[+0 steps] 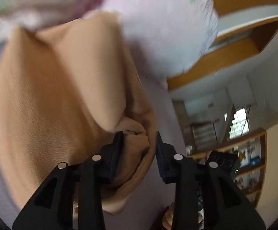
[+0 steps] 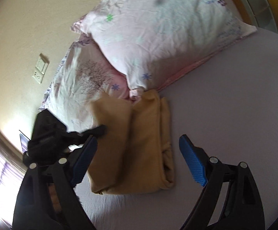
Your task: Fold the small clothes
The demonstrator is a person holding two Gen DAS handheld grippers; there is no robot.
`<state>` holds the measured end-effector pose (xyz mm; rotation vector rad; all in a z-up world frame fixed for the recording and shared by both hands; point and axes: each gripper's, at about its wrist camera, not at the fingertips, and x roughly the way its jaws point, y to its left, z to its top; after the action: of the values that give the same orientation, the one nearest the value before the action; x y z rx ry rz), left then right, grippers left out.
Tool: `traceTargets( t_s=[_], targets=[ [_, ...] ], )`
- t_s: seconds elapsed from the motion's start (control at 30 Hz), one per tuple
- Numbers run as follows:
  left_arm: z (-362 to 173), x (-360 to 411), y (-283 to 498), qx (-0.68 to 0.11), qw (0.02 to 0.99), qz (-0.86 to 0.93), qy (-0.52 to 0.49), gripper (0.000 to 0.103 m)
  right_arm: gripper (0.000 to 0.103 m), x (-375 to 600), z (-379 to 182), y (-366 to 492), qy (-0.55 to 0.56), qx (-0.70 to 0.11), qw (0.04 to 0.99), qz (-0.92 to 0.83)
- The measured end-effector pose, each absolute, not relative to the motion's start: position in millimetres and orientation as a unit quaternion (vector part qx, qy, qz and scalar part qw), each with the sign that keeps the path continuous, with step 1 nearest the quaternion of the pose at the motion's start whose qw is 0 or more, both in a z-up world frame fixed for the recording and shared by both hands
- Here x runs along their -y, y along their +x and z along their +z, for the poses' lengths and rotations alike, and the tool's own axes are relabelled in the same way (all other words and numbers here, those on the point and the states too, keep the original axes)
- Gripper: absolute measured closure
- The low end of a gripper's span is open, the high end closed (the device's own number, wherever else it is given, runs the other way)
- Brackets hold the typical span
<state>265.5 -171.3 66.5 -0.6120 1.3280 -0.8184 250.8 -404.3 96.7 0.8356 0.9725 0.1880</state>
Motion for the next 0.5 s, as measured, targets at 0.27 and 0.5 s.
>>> traceTargets(
  t_s=[0.27,0.5],
  targets=[
    [111.4,96.9,243.0,-0.510,0.715,-0.380,-0.289,0.026,0.028,415.4,103.4,238.4,0.392,-0.469,0.782,0.121],
    [91.7,54.5,236.5,-0.549,0.739,-0.314,-0.234,0.026,0.043,362.5,105.5,241.0,0.320,-0.511,0.778,0.175]
  ],
)
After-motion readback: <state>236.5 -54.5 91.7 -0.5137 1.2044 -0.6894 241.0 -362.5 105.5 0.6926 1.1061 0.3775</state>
